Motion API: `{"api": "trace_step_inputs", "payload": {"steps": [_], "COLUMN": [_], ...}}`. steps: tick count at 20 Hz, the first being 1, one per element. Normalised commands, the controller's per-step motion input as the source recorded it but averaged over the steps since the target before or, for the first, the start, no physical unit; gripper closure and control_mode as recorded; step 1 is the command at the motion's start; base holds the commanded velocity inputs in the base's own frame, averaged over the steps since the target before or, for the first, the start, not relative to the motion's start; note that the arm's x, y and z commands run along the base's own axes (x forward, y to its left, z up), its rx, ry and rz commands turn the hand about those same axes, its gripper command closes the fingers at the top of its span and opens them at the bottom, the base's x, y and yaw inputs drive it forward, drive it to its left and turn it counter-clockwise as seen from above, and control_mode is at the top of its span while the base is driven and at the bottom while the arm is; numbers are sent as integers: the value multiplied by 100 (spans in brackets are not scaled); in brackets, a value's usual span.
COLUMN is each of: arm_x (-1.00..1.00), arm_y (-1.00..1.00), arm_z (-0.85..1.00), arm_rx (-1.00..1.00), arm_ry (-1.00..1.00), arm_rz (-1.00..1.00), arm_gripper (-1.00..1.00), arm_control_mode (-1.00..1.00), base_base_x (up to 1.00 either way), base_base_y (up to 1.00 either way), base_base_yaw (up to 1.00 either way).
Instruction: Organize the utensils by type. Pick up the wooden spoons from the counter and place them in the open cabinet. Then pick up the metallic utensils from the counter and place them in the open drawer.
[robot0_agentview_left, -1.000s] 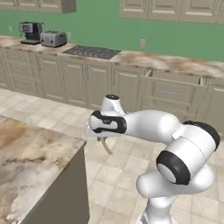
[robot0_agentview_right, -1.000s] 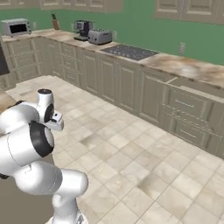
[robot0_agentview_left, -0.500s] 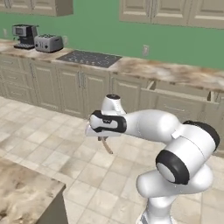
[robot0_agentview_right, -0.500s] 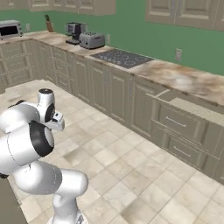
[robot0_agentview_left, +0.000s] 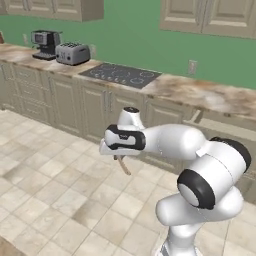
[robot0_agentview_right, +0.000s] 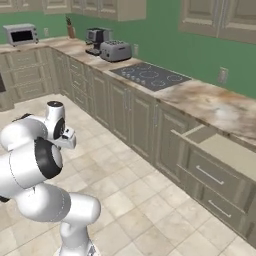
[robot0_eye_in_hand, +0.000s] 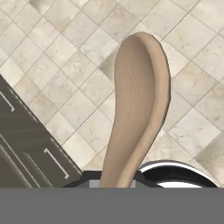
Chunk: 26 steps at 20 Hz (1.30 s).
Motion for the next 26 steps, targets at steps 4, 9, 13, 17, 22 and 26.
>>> {"api": "trace_step_inputs", "payload": {"steps": [4, 9, 13, 17, 22, 26], "arm_x": [0, 0, 0, 0, 0, 0], "arm_y": [0, 0, 0, 0, 0, 0], "arm_z": [0, 0, 0, 0, 0, 0], "arm_rx": [0, 0, 0, 0, 0, 0], "arm_ry": [0, 0, 0, 0, 0, 0], "arm_rz": [0, 0, 0, 0, 0, 0], "arm_gripper": [100, 100, 100, 100, 100, 100], "arm_control_mode": [100, 100, 100, 100, 100, 100], "base_base_x": [100, 100, 100, 100, 100, 100], "base_base_y": [-1, 1, 3, 7, 26, 28], "base_base_yaw": [23, 18, 16, 15, 19, 24]}}
